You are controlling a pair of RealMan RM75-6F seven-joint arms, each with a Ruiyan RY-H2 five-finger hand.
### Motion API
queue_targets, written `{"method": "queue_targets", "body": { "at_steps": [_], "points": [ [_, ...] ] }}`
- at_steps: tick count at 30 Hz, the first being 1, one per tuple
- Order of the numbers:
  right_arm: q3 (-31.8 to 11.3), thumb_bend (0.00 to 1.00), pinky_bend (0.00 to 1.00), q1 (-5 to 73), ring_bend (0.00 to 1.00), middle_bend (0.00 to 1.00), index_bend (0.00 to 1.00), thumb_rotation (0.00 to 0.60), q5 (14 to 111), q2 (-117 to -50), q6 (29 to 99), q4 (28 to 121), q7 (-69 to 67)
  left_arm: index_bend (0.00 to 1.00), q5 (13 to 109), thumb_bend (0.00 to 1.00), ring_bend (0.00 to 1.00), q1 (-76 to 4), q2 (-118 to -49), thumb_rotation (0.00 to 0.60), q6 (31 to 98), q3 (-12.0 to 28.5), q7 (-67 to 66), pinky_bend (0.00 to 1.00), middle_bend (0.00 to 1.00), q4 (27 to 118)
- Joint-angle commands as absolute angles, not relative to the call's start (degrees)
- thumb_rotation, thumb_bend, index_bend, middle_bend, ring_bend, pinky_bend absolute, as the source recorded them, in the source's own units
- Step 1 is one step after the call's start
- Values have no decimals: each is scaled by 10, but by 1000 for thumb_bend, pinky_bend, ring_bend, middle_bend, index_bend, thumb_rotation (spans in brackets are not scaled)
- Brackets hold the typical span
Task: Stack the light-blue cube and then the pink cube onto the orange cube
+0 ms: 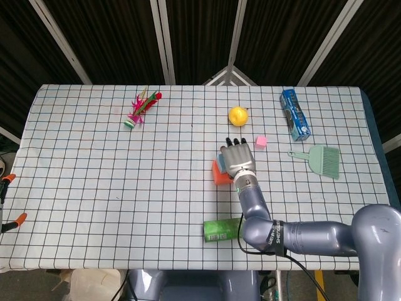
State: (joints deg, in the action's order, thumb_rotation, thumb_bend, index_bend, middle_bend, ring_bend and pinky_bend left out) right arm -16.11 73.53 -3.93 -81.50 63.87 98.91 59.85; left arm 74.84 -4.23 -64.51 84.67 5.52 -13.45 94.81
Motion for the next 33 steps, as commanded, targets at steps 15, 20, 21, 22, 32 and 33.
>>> {"method": "queue_targets", "body": {
  "at_steps": [15,20,21,22,32,33],
  "points": [
    [-166,583,95,727,95,78,415,600,-23,-791,665,1037,577,139,743,200,0,-43,-645,600,843,56,-135,18,13,949],
    [-164,582,95,727,95,78,415,600,-25,-793,674,1042,576,139,744,201,0,-44,-645,600,842,56,-133,18,13,949],
    [-164,582,95,728,95,78,415,600,-25,-794,675,1042,576,139,745,200,0,-44,-644,600,842,56,-132,18,13,950],
    [-164,582,95,728,95,78,415,600,-26,-795,676,1042,576,139,746,200,0,-43,-644,600,843,55,-132,18,13,950],
    [-165,582,95,724,95,78,415,600,-33,-802,700,1054,570,139,741,200,0,-46,-641,600,834,56,-123,18,13,948],
    [-165,582,95,724,95,78,415,600,-33,-803,703,1056,570,139,741,200,0,-46,-640,600,832,56,-121,18,13,947]
  ]
}}
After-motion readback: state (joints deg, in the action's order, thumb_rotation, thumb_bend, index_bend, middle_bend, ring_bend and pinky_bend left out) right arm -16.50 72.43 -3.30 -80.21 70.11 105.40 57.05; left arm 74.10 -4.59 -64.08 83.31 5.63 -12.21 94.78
